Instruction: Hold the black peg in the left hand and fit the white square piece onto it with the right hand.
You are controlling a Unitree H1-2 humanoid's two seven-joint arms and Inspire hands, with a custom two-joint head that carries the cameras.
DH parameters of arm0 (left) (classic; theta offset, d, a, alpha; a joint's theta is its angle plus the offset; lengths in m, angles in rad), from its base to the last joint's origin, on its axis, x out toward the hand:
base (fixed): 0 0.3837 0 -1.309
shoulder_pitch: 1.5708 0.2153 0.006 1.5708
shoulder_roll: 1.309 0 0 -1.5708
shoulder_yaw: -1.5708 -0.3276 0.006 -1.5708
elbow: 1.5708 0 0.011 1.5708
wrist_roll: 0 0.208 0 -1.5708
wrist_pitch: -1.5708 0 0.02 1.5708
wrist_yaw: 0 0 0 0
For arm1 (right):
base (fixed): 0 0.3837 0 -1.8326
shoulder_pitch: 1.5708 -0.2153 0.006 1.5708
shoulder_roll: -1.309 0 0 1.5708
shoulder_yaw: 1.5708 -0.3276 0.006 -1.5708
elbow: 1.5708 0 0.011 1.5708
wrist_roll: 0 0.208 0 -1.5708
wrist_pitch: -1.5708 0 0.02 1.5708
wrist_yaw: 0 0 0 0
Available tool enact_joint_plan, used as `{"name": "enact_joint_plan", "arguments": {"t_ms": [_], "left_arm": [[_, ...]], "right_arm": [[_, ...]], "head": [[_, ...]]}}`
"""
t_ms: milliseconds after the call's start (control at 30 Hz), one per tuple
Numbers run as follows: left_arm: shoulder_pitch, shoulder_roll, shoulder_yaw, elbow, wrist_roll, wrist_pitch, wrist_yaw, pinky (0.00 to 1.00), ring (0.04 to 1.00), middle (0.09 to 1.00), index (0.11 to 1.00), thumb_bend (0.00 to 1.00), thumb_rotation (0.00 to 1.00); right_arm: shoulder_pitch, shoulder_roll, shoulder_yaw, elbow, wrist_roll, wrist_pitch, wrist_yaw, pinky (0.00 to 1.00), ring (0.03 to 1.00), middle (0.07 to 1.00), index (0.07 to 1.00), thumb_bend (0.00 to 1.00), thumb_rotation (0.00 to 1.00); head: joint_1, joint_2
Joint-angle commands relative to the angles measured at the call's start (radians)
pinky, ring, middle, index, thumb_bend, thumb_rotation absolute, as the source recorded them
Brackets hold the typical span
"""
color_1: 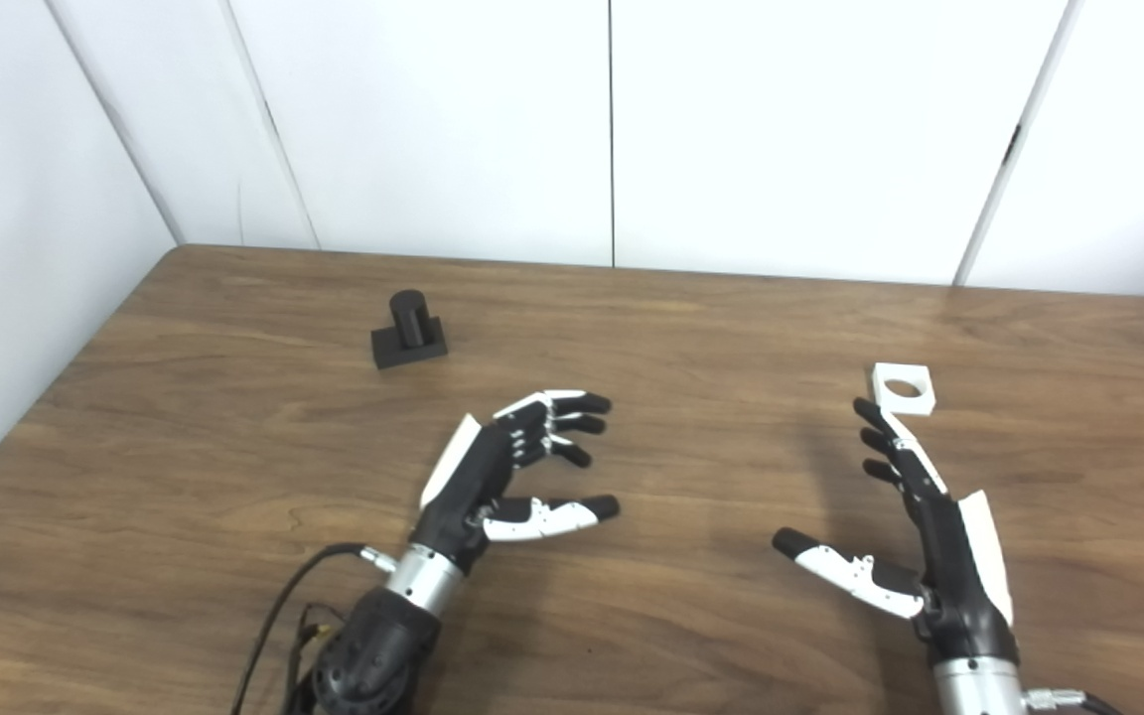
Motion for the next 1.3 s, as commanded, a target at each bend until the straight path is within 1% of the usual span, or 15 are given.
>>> {"name": "enact_joint_plan", "arguments": {"t_ms": [0,133,300,400,467,667,733,800,933,1067,1133,1267], "left_arm": [[-0.04,0.014,0.011,-0.016,0.024,-0.009,0.018,0.59,0.717,0.759,0.693,0.71,0.04],[-0.061,0.027,0.029,-0.024,0.06,0.006,0.035,0.6,0.703,0.747,0.691,0.71,0.05],[-0.084,0.045,0.041,-0.039,0.083,0.033,0.041,0.59,0.702,0.742,0.703,0.7,0.04],[-0.099,0.056,0.048,-0.049,0.104,0.051,0.046,0.6,0.71,0.748,0.709,0.71,0.06],[-0.108,0.063,0.051,-0.051,0.119,0.056,0.05,0.59,0.703,0.741,0.708,0.73,0.1],[-0.131,0.076,0.066,-0.08,0.209,0.115,0.078,0.59,0.71,0.727,0.696,0.76,0.12],[-0.139,0.077,0.067,-0.1,0.26,0.155,0.095,0.58,0.687,0.712,0.687,0.76,0.12],[-0.145,0.079,0.067,-0.113,0.289,0.18,0.104,0.57,0.674,0.706,0.684,0.76,0.11],[-0.159,0.095,0.061,-0.131,0.372,0.208,0.129,0.59,0.687,0.705,0.674,0.74,0.08],[-0.175,0.118,0.055,-0.142,0.452,0.231,0.145,0.57,0.686,0.71,0.668,0.73,0.09],[-0.183,0.125,0.059,-0.143,0.467,0.238,0.149,0.56,0.686,0.71,0.664,0.73,0.09],[-0.201,0.139,0.069,-0.14,0.484,0.257,0.152,0.56,0.693,0.725,0.669,0.72,0.12]], "right_arm": [[-0.015,-0.013,-0.013,0.008,0.008,-0.026,-0.003,0.8,0.876,0.912,0.872,0.87,0.4],[-0.018,-0.016,-0.016,0.015,0.013,-0.035,-0.001,0.81,0.878,0.912,0.873,0.86,0.41],[-0.024,-0.021,-0.02,0.023,0.019,-0.039,0.002,0.82,0.883,0.914,0.875,0.86,0.4],[-0.027,-0.023,-0.02,0.027,0.021,-0.044,0.003,0.82,0.881,0.911,0.874,0.86,0.39],[-0.028,-0.024,-0.02,0.026,0.02,-0.043,0.003,0.82,0.879,0.911,0.872,0.86,0.4],[-0.027,-0.025,-0.02,0.026,0.008,-0.034,0.0,0.81,0.871,0.912,0.873,0.87,0.41],[-0.028,-0.025,-0.021,0.03,0.017,-0.041,0.002,0.81,0.874,0.91,0.87,0.87,0.4],[-0.029,-0.026,-0.021,0.033,0.022,-0.047,0.003,0.81,0.874,0.909,0.867,0.86,0.39],[-0.031,-0.027,-0.021,0.042,0.019,-0.052,0.0,0.8,0.87,0.905,0.865,0.86,0.4],[-0.028,-0.027,-0.021,0.044,0.018,-0.047,0.001,0.79,0.867,0.906,0.863,0.87,0.4],[-0.028,-0.028,-0.021,0.044,0.019,-0.045,0.002,0.79,0.868,0.908,0.863,0.87,0.41],[-0.027,-0.03,-0.022,0.051,0.012,-0.055,-0.005,0.79,0.867,0.904,0.859,0.87,0.41]], "head": [[0.0,0.0],[0.004,-0.001],[0.004,0.0],[0.005,0.001],[0.005,0.001],[0.008,-0.001],[0.008,-0.001],[0.01,-0.001],[0.012,-0.001],[0.012,-0.003],[0.013,-0.003],[0.017,-0.002]]}}
